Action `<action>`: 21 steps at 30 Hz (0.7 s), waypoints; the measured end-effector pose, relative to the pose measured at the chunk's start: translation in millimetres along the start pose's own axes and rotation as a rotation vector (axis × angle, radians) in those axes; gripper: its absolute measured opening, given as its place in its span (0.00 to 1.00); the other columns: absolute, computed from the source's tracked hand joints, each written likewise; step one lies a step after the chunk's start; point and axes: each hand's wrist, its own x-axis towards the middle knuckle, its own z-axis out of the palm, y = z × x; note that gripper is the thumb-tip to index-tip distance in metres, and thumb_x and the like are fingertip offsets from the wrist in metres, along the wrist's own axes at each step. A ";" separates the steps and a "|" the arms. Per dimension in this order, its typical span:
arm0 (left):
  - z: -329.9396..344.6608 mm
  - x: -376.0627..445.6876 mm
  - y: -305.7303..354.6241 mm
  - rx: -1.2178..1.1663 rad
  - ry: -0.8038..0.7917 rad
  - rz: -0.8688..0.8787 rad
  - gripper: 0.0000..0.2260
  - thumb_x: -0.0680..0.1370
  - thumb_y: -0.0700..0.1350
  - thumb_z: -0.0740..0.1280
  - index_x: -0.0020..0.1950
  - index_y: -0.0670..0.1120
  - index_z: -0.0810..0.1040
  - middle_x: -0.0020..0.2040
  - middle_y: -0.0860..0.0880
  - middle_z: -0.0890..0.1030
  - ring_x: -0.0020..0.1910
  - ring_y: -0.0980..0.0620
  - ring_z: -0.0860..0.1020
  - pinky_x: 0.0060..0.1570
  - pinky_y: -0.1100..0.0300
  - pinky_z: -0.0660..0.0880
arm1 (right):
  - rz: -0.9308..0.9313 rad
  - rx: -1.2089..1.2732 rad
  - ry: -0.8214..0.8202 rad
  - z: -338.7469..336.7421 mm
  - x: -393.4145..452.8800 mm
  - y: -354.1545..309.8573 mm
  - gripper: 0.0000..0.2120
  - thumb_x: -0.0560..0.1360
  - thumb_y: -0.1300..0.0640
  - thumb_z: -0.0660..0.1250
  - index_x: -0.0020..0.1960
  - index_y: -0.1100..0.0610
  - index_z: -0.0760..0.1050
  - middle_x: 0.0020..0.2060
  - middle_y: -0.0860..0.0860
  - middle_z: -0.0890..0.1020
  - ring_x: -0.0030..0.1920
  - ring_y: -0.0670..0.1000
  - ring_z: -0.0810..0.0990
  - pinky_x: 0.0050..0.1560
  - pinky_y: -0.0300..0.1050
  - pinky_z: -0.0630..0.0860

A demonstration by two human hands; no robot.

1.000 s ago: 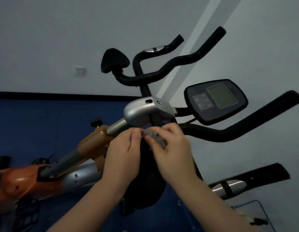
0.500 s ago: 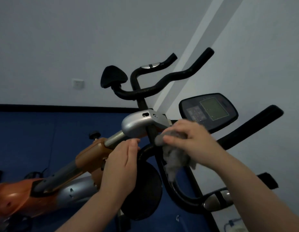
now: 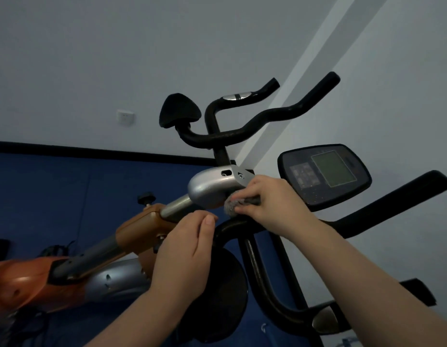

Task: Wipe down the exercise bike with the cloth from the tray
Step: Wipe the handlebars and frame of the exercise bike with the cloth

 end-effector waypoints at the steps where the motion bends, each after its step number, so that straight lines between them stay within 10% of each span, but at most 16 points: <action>1: -0.2 0.0 0.2 -0.005 0.001 -0.002 0.15 0.78 0.58 0.51 0.47 0.58 0.77 0.41 0.60 0.80 0.45 0.65 0.77 0.42 0.62 0.73 | 0.007 0.010 0.021 3.5 3.8 -0.7 0.10 0.70 0.52 0.74 0.50 0.44 0.83 0.43 0.44 0.77 0.48 0.49 0.77 0.51 0.46 0.75; 21: -2.1 -1.1 0.7 0.037 -0.033 0.030 0.15 0.78 0.56 0.51 0.45 0.57 0.77 0.41 0.58 0.79 0.44 0.61 0.76 0.42 0.56 0.75 | 0.061 -0.014 0.011 -2.7 -2.0 11.0 0.08 0.72 0.48 0.71 0.51 0.45 0.83 0.41 0.48 0.85 0.45 0.49 0.82 0.46 0.43 0.78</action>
